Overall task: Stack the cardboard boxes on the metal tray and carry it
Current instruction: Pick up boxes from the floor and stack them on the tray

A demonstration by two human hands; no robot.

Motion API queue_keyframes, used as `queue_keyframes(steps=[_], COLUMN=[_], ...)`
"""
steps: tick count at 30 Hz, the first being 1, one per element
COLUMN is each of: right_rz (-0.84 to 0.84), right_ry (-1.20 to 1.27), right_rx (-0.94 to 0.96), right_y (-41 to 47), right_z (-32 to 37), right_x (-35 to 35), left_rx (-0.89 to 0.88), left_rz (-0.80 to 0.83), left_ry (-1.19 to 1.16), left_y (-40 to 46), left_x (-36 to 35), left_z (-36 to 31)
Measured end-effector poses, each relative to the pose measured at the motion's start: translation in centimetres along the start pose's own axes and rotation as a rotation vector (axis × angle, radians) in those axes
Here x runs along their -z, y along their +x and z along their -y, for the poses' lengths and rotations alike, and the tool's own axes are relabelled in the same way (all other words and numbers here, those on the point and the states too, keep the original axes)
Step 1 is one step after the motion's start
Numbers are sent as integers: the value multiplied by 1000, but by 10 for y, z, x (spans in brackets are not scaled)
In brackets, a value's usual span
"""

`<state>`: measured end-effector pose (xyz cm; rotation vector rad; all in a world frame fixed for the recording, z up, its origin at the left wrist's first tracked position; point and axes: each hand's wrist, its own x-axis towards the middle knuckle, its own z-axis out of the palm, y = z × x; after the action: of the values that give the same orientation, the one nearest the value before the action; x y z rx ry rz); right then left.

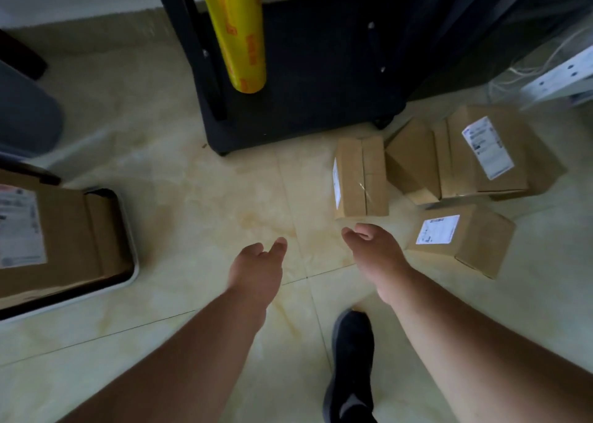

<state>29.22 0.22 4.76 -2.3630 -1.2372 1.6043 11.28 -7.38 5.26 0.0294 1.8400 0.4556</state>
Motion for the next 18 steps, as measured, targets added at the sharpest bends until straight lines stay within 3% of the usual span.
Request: queue_keyframes(steps=[9, 18], right_rz=[-47, -13], right_ry=[11, -74], right_rx=[-44, -19], right_y=[64, 133], right_z=[-33, -45], right_x=[68, 71], left_rx=[-71, -208], left_rz=[17, 12], left_ry=[136, 253], left_y=[24, 69], left_x=[-117, -191], left_z=[-32, -51])
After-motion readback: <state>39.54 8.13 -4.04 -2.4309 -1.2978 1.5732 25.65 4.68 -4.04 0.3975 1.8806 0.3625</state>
